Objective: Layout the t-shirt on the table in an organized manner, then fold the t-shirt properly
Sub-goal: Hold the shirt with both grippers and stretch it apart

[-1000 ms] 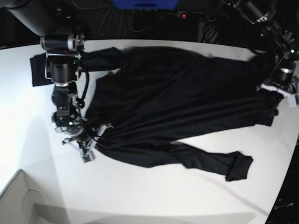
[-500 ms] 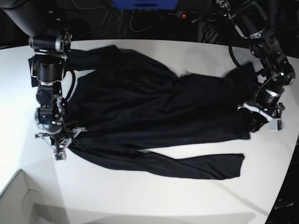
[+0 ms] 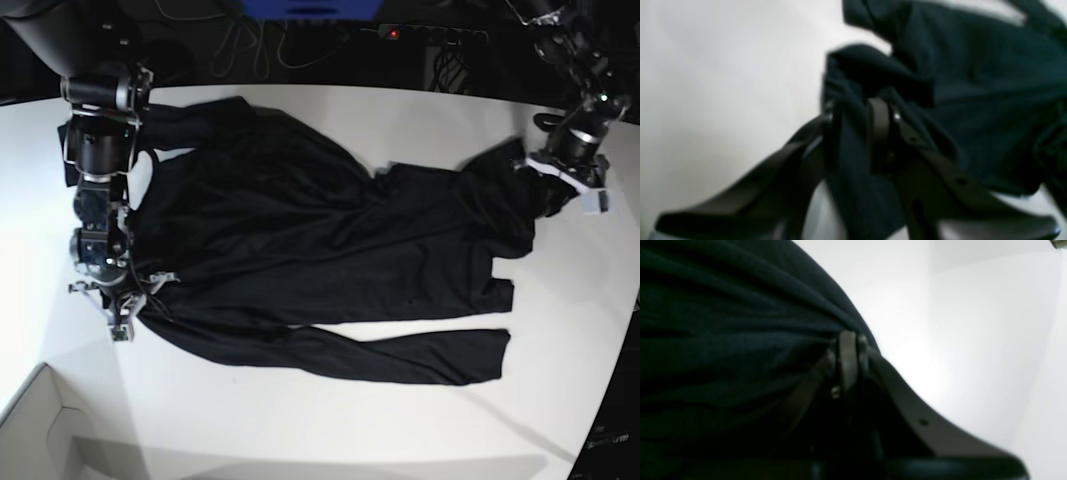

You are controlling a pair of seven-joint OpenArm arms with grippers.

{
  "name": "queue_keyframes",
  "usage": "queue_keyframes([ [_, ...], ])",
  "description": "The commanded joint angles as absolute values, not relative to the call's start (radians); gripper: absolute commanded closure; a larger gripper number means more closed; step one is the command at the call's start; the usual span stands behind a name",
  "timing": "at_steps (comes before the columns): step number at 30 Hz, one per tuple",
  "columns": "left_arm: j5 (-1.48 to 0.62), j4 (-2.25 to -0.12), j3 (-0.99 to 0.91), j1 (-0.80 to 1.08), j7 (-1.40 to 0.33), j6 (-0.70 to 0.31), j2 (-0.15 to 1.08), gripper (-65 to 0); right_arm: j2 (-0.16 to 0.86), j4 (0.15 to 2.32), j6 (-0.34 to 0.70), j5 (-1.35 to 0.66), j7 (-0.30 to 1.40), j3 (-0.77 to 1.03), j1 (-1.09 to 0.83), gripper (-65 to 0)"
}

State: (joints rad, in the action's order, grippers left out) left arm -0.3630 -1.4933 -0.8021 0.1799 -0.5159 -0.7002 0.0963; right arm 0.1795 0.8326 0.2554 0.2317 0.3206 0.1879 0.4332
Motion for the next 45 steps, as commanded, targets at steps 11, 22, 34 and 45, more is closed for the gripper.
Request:
queue_keyframes([
  [11, -0.332, -1.415, -0.809, 0.099, -0.490, -0.698, 0.082, -13.8, 0.156, 1.135, 0.251, 0.232, 0.334, 0.188, 0.329, 0.0],
  [22, -0.300, -1.211, -0.746, 0.160, -0.490, -0.698, 0.166, -13.8, 0.087, 1.449, 0.252, 0.234, 0.447, 0.179, 0.225, 0.0],
  [34, -0.479, -1.503, -0.906, 0.397, -0.535, -0.698, 0.214, -13.8, 0.062, 1.448, 0.252, 0.234, 0.456, 0.170, 0.206, 0.0],
  [45, -0.622, -1.675, -1.012, 0.248, -0.769, -0.698, 0.197, -13.8, 0.056, 1.461, 0.252, 0.236, 0.456, 0.120, 0.163, 0.0],
])
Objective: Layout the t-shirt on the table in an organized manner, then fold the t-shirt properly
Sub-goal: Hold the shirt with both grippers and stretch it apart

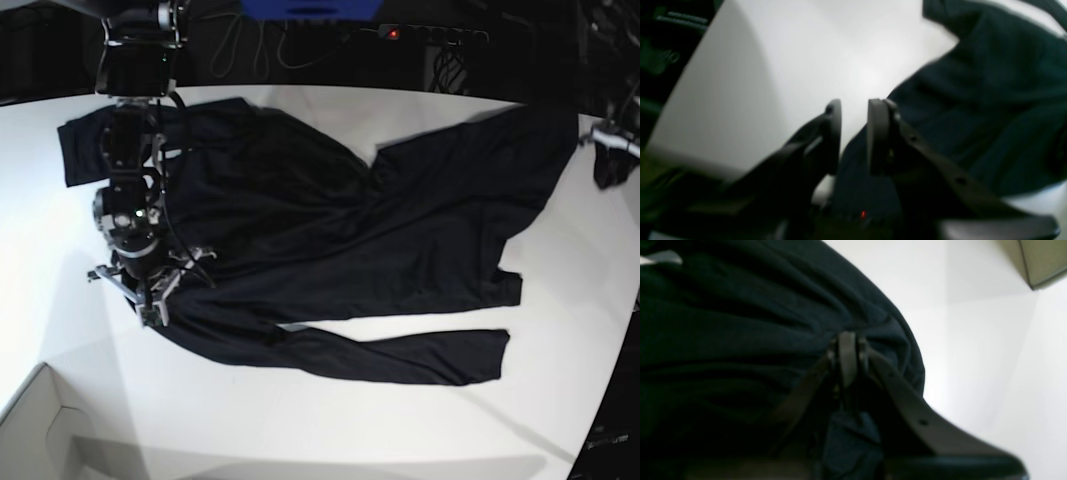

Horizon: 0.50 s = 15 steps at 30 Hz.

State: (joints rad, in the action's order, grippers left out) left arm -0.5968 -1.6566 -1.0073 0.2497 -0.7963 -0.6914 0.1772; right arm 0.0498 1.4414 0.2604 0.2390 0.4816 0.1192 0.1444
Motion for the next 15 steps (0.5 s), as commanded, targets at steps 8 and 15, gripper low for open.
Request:
queue_keyframes([
  [8, -0.453, -1.465, -0.765, 0.091, -0.756, -0.698, 0.160, -13.8, 0.044, 1.465, 0.252, 0.237, 0.456, 0.108, 0.127, 0.0],
  [15, -0.314, -1.228, -0.748, 0.019, -0.610, -0.698, 0.153, -13.8, 0.045, 1.452, 0.252, 0.236, 0.456, 0.107, 0.101, 0.0],
])
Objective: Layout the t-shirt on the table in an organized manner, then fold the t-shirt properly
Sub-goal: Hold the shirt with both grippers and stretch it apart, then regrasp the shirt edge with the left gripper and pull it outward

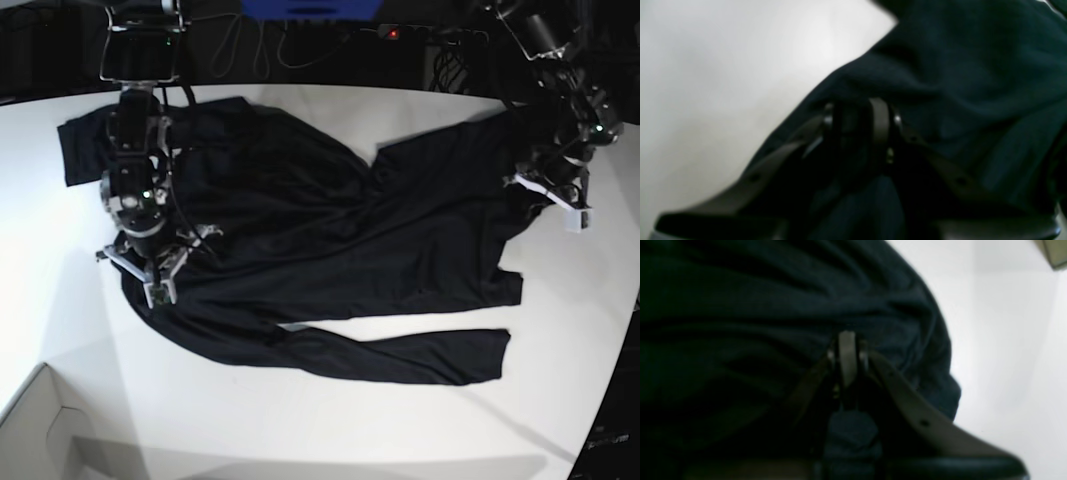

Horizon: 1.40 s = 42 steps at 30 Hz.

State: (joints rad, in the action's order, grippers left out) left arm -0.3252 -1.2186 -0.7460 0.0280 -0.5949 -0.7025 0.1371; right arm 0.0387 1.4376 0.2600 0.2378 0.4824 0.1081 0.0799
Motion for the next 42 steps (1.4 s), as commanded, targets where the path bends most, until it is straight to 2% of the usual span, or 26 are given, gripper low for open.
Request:
queue_keyframes([
  [1, -0.303, -1.194, -0.750, 0.012, -0.582, -0.698, 0.156, -13.8, 0.045, 1.438, 0.252, 0.236, 0.456, 0.107, 0.101, 0.0],
  [8, -0.291, -0.986, -0.753, -0.073, -0.495, -0.698, 0.245, -13.8, 0.050, 1.234, 0.252, 0.237, 0.449, 0.105, 0.183, 0.0],
  [13, -0.291, -0.986, -0.753, -0.116, -0.504, -0.698, 0.263, -13.8, 0.073, 0.947, 0.252, 0.237, 0.437, 0.105, 0.363, 0.0],
  [19, -0.283, -0.980, -0.751, -0.197, -0.504, -0.698, 0.265, -13.8, 0.104, 0.564, 0.243, 0.240, 0.205, 0.105, 0.585, 0.0],
  [22, -0.283, -0.986, -0.750, -0.234, -0.506, -0.698, 0.265, -13.8, 0.107, 0.455, 0.242, 0.240, 0.116, 0.107, 0.677, 0.0],
  [26, -0.291, -1.047, -0.753, -0.265, -0.536, -0.698, 0.265, -13.8, 0.107, 0.495, 0.242, 0.236, 0.079, 0.111, 0.722, 0.0],
  [32, -0.292, -1.234, -0.753, -0.265, -0.641, -0.698, 0.252, -13.8, 0.102, 0.843, 0.248, 0.234, 0.205, 0.113, 0.599, 0.0],
  [37, -0.269, -1.237, -0.745, -0.260, -0.633, -0.698, 0.176, -13.8, 0.039, 1.155, 0.251, 0.234, 0.320, 0.108, 0.420, 0.0],
  [42, -0.136, -1.121, -0.739, -0.257, -0.630, -0.698, 0.117, -13.8, 0.002, 1.294, 0.251, 0.236, 0.351, 0.107, 0.295, 0.0],
])
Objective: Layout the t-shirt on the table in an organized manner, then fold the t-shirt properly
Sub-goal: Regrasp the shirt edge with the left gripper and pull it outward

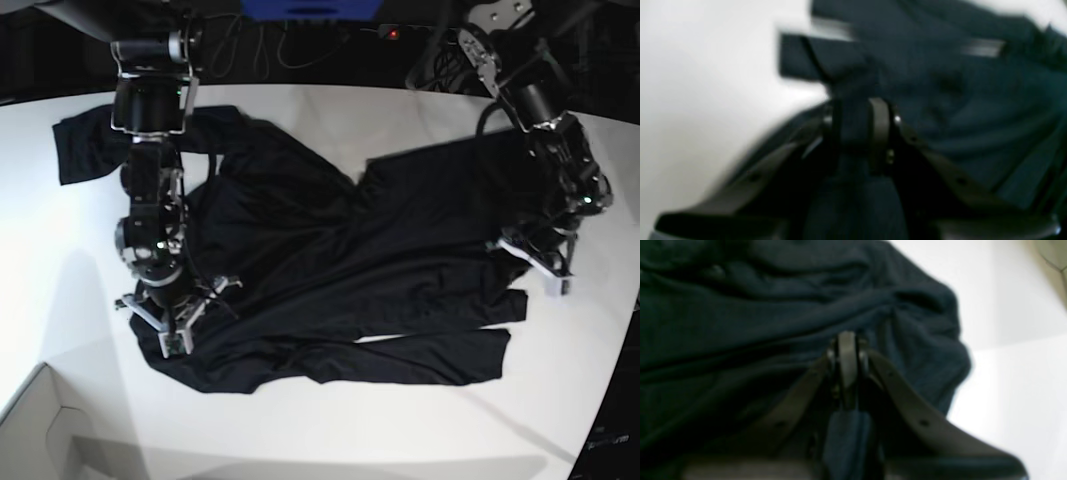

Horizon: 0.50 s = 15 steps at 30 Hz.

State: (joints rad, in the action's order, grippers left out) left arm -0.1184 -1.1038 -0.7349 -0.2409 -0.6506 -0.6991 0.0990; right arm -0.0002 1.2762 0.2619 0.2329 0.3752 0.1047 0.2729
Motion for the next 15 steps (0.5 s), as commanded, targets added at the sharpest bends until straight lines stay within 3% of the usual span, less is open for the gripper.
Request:
queue_keyframes([
  [1, -0.122, -1.099, -0.739, -0.246, -0.630, -0.698, 0.117, -13.8, 0.004, 1.303, 0.251, 0.236, 0.351, 0.107, 0.283, 0.0],
  [6, -0.116, -1.144, -0.733, -0.110, -0.659, -0.698, 0.116, -13.8, 0.007, 1.308, 0.251, 0.237, 0.358, 0.110, 0.268, 0.0],
  [10, -0.116, -1.310, -0.733, 0.039, -0.773, -0.698, 0.071, -13.8, 0.019, 1.310, 0.251, 0.236, 0.358, 0.113, 0.268, 0.0],
  [15, -0.183, -1.560, -0.736, 0.211, -0.796, -0.698, 0.016, -13.8, 0.016, 1.308, 0.251, 0.232, 0.358, 0.111, 0.268, 0.0],
])
